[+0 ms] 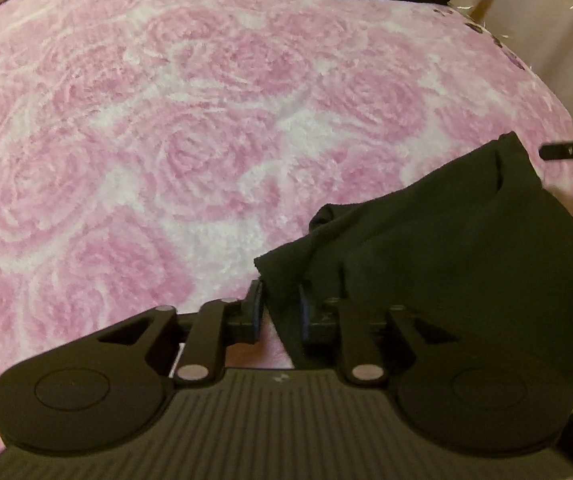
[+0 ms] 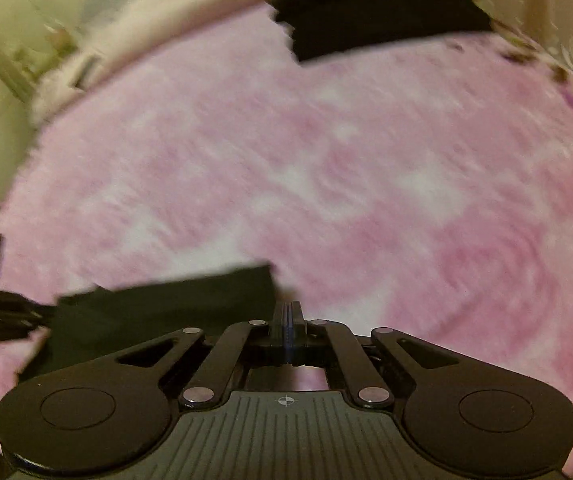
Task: Fold clothes
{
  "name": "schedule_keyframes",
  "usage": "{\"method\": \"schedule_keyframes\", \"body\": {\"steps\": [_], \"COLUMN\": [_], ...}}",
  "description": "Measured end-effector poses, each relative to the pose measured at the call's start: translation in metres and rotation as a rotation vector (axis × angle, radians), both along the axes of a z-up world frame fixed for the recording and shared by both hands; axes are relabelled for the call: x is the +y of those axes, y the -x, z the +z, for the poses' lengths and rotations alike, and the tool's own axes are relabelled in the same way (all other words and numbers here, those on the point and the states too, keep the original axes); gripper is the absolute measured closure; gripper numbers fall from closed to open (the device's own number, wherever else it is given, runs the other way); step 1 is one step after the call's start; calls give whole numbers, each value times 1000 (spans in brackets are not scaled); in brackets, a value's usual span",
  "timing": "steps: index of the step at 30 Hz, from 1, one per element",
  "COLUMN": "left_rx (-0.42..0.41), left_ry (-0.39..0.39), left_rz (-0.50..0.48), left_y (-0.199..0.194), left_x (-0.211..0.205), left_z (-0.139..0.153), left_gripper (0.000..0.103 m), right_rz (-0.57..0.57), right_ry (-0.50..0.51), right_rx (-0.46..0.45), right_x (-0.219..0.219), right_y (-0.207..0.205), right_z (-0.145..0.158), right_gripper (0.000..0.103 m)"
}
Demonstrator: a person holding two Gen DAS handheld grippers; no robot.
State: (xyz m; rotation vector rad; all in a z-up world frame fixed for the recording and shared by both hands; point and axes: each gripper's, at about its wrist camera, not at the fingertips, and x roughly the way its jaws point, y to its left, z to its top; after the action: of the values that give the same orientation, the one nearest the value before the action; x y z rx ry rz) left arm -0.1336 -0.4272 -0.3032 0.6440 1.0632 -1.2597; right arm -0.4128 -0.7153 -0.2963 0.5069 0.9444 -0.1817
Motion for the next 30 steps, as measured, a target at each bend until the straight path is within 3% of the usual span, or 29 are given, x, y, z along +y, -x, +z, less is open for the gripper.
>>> {"method": "schedule_keyframes", "body": {"steps": [1, 2, 3, 4, 8, 12, 15, 18, 23, 26, 28, 30], "left_rx": [-4, -11, -19, -31, -111, -183, -224, -259, -370, -371, -381, -371], "left_ry": [10, 19, 29, 41, 87, 137, 191, 259, 306, 348, 360, 356], "left_rz": [5, 9, 9, 5, -38, -47, -49, -44, -25, -38, -60, -75], "left_y": [1, 2, 3, 4, 15, 26, 31, 35, 58, 80, 98, 117], "left_x": [2, 4, 5, 7, 9, 15, 24, 36, 74, 112, 131, 146], "left_z": [-1, -2, -2, -2, -5, -10, -13, -15, 2, 25, 32, 33], "left_gripper": [85, 84, 83, 83, 80, 80, 79, 76, 79, 79, 79, 80], "right_rz": [6, 7, 2, -2, 86, 104, 95, 156, 220, 211, 214, 176], "right_ry": [0, -3, -12, -25, 29, 68, 96, 130, 221, 203, 239, 262], "right_rx": [-19, -36, -50, -72, -75, -153, -243, -351, -501, -465, -378, -360], "right_x": [2, 3, 4, 5, 12, 7, 16, 37, 98, 122, 133, 138], "right_y": [-1, -3, -4, -3, -1, 18, 38, 64, 138, 178, 193, 209], "right_z": [-2, -7, -14, -20, -48, -57, -45, -28, -13, -31, -53, -55], "right_gripper": [102, 85, 59, 57, 57, 57, 57, 57, 58, 58, 58, 58]}}
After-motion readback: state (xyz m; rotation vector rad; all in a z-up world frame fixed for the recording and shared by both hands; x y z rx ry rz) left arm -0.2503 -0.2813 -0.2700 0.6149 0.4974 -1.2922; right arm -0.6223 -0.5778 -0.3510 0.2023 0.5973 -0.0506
